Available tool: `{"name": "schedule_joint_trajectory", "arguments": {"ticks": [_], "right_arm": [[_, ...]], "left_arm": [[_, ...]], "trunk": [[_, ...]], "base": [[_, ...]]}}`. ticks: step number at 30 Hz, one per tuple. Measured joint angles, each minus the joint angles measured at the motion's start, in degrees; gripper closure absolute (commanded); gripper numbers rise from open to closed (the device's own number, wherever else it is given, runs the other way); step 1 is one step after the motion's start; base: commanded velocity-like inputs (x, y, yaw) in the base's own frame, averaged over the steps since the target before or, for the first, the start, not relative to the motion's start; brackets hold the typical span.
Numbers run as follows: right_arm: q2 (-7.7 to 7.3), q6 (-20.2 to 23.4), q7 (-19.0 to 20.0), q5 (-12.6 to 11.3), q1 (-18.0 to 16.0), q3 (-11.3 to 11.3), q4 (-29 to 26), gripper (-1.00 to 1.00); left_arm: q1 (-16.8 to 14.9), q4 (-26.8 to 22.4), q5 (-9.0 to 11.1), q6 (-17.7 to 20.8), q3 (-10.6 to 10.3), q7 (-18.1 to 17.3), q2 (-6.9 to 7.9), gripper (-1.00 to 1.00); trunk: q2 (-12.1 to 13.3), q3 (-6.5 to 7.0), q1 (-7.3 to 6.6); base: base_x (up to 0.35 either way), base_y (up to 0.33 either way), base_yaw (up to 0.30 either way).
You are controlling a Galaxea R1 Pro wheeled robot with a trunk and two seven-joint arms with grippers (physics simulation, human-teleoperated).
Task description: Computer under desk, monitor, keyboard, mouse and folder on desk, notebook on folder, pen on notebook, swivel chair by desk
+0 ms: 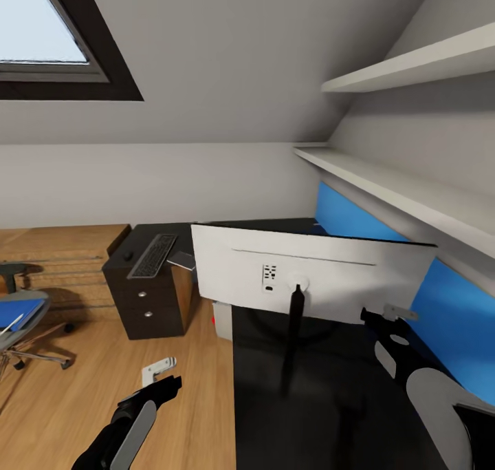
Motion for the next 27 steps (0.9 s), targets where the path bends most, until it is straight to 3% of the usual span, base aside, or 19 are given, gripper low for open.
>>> {"name": "schedule_joint_trajectory", "arguments": {"ticks": [18,27], "right_arm": [[-0.25,-0.19,0.03,0.11,0.00,0.20,0.02,-1.00],[-0.10,-0.24,0.01,0.12,0.00,0.08,0.02,-1.00]], "left_arm": [[0.00,0.16,0.02,-0.05,0.09,0.19,0.08,-1.00],[0.00,0.16,0.19,-3.36,0.33,0.05,0.29,-1.00]], "trunk": [[0.00,0.00,0.01],[0.00,0.00,0.02]], "base": [[0.112,0.000,0.000],[0.022,0.000,0.000]]}}
